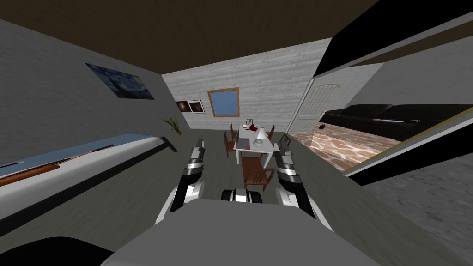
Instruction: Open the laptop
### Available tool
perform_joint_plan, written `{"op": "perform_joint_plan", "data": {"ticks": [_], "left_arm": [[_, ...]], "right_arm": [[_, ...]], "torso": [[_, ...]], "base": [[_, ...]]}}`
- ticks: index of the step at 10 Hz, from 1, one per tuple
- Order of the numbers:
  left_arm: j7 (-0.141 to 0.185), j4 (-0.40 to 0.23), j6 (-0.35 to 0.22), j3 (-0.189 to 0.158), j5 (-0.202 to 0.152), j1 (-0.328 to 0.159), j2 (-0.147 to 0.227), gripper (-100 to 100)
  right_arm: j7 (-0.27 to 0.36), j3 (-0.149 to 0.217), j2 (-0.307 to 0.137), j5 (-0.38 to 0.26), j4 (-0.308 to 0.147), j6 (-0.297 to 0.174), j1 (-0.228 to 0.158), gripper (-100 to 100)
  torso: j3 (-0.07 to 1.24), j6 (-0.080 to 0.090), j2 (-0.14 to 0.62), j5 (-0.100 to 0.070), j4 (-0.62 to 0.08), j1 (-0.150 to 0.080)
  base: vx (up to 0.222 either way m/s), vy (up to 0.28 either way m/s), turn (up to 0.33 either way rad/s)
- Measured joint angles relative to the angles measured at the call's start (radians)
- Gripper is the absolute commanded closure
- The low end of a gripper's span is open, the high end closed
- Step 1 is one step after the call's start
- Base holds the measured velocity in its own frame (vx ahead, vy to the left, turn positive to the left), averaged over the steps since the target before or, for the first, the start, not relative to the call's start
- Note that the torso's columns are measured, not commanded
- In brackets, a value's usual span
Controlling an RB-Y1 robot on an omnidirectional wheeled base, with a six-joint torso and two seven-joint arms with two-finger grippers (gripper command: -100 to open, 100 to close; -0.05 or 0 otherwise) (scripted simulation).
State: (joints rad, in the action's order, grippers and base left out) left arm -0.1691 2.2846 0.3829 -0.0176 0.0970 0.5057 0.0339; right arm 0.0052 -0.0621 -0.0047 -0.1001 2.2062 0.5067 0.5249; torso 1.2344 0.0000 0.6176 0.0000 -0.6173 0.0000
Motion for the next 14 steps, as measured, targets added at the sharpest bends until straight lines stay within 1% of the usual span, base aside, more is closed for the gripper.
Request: {"op": "perform_joint_plan", "data": {"ticks": [1, 2, 3, 5, 8, 11, 12, 14], "left_arm": [[0.000, 0.000, 0.000, 0.000, 0.000, 0.000, 0.000, 0], [0.000, 0.000, 0.000, 0.000, 0.000, 0.000, 0.000, 0], [0.000, 0.000, 0.000, 0.000, 0.000, 0.000, 0.000, 0], [0.000, 0.000, 0.000, 0.000, 0.000, 0.000, 0.000, 0], [0.000, 0.000, 0.000, 0.000, 0.000, 0.000, 0.000, 0], [0.000, 0.000, 0.000, 0.001, 0.000, 0.000, -0.001, 0], [0.000, 0.000, 0.000, 0.000, 0.000, 0.000, -0.001, 0], [0.000, 0.000, 0.000, 0.000, 0.000, 0.000, 0.000, 0]], "right_arm": [[0.000, 0.000, 0.000, 0.000, 0.000, 0.000, 0.000, -100], [0.002, 0.004, -0.018, -0.003, -0.003, 0.001, -0.001, -100], [0.007, 0.010, -0.040, -0.009, -0.005, 0.003, 0.000, -100], [0.020, 0.029, -0.085, -0.026, -0.013, 0.011, 0.001, -100], [0.056, 0.070, -0.139, -0.069, -0.038, 0.031, -0.001, -100], [0.108, 0.125, -0.180, -0.129, -0.068, 0.053, -0.003, -100], [0.129, 0.145, -0.190, -0.152, -0.079, 0.059, -0.004, -100], [0.179, 0.187, -0.205, -0.204, -0.111, 0.086, -0.003, -100]], "torso": [[0.148, 0.000, 0.074, 0.000, -0.074, 0.000], [0.216, 0.000, 0.109, 0.000, -0.107, 0.002], [0.235, 0.000, 0.119, 0.001, -0.117, 0.003], [0.242, 0.000, 0.119, 0.001, -0.120, 0.004], [0.242, 0.000, 0.120, 0.000, -0.121, 0.001], [0.243, 0.000, 0.118, 0.001, -0.120, 0.004], [0.243, 0.000, 0.117, 0.001, -0.120, 0.001], [0.241, 0.000, 0.120, -0.001, -0.121, -0.002]], "base": [[-0.016, 0.036, -0.043], [-0.045, 0.080, -0.076], [-0.031, 0.125, -0.078], [-0.025, 0.168, -0.107], [-0.016, 0.207, -0.134], [0.047, 0.294, -0.149], [0.048, 0.263, -0.200], [0.061, 0.278, -0.168]]}}
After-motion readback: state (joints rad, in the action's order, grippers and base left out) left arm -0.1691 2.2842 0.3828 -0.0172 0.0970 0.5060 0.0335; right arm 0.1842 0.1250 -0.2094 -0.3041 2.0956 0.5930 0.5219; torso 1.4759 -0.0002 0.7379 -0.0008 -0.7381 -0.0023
